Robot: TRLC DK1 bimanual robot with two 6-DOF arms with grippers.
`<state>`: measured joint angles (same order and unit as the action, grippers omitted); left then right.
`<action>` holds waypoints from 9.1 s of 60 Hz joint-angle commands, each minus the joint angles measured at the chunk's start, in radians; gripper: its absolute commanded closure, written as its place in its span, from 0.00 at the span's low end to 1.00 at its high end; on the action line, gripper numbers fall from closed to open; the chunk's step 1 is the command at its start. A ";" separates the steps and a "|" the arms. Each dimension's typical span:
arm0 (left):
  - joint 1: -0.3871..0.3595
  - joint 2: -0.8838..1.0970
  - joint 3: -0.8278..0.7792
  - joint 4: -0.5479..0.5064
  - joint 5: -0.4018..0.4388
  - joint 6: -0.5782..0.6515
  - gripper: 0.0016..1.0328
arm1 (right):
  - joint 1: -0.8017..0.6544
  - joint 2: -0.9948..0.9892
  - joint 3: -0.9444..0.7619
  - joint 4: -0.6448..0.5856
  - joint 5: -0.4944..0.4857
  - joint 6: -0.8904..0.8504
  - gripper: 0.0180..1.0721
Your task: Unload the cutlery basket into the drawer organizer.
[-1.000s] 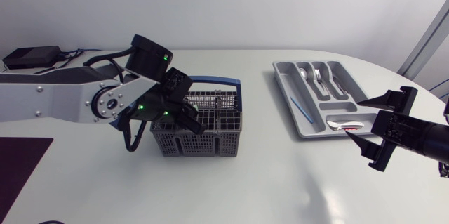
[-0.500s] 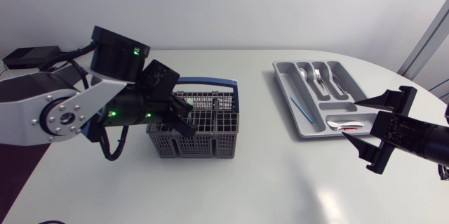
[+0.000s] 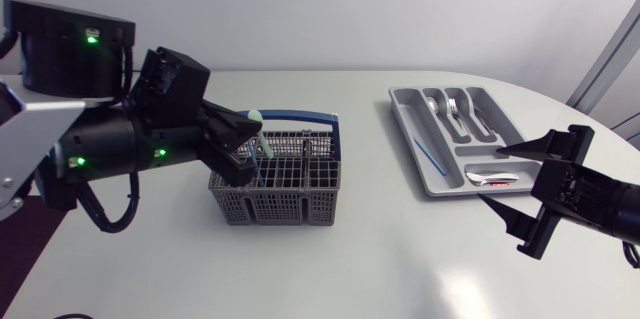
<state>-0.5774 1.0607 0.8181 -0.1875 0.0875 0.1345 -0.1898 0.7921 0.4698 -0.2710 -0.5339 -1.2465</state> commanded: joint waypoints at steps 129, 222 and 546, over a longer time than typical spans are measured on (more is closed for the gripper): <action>-0.082 0.367 0.343 -0.352 0.833 0.479 0.92 | 0.609 0.285 0.279 -0.185 -0.411 0.478 0.90; 0.175 0.214 0.079 -0.168 0.225 0.094 0.05 | -0.244 0.450 0.035 0.210 -0.150 -0.269 0.94; 0.051 0.193 -0.364 0.706 -0.109 0.022 0.90 | -0.333 0.934 -0.045 0.929 0.055 -0.498 0.06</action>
<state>-0.5217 1.2629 0.4717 0.4850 -0.0139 0.1169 -0.5209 1.7134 0.4309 0.6552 -0.4824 -1.7287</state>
